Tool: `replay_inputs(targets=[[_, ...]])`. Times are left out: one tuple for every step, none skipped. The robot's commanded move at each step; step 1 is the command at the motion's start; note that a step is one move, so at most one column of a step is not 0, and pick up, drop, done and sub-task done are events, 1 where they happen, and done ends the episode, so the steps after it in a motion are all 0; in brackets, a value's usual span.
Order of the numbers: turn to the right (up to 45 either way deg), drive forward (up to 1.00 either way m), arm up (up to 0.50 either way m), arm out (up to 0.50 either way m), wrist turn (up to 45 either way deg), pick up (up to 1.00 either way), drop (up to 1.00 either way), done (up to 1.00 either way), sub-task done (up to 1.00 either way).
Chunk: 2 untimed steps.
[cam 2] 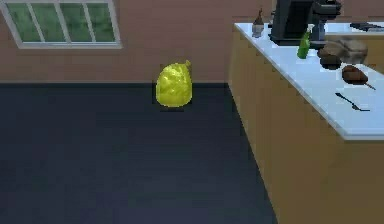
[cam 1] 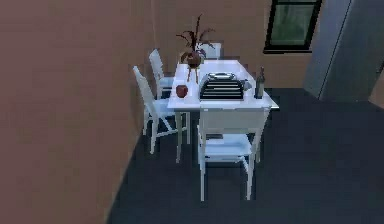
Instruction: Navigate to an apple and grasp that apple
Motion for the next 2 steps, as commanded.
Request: replay_inputs(targets=[[0.0, 0.65, 0.0, 0.0, 0.0, 0.0, 0.0, 0.0, 0.0], [-45.0, 0.0, 0.0, 0.0, 0.0, 0.0, 0.0, 0.0, 0.0]])
